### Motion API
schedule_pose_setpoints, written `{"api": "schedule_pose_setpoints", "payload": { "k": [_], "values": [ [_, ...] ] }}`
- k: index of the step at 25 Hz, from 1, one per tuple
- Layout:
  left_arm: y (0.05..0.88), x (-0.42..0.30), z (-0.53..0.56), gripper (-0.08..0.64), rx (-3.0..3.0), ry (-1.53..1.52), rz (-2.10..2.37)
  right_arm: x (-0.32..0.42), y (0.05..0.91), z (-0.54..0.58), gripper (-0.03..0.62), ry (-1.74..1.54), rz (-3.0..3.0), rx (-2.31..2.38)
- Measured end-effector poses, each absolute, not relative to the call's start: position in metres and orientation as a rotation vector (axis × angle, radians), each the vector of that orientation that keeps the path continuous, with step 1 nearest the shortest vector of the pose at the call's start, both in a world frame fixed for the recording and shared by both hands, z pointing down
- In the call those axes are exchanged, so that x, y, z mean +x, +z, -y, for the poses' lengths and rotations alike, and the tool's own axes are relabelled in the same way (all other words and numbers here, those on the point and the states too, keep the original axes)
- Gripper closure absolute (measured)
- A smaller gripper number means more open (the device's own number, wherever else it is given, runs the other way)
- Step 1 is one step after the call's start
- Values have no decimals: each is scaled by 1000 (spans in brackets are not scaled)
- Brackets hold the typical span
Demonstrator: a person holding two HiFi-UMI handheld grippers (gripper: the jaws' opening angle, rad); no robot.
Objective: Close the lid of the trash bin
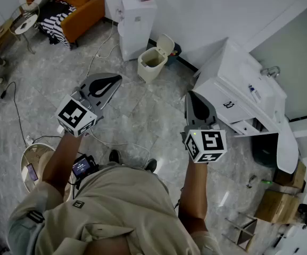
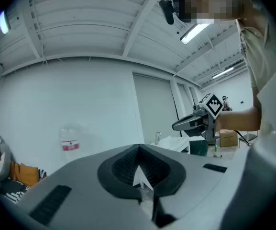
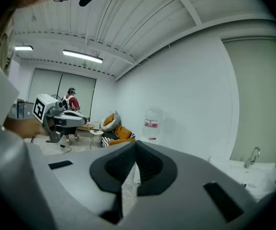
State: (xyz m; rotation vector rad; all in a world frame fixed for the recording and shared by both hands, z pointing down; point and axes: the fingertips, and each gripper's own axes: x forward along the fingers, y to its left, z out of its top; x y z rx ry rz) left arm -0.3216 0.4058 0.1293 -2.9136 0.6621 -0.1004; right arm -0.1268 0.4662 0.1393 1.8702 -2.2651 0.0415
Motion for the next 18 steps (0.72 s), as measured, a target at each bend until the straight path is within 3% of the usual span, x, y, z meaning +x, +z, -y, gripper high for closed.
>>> {"api": "schedule_pose_setpoints", "payload": {
  "k": [18],
  "values": [
    [137,-365,-393,546,-2949,-58,-553,-175,136,-467,568,43,2219,1967]
  ]
}}
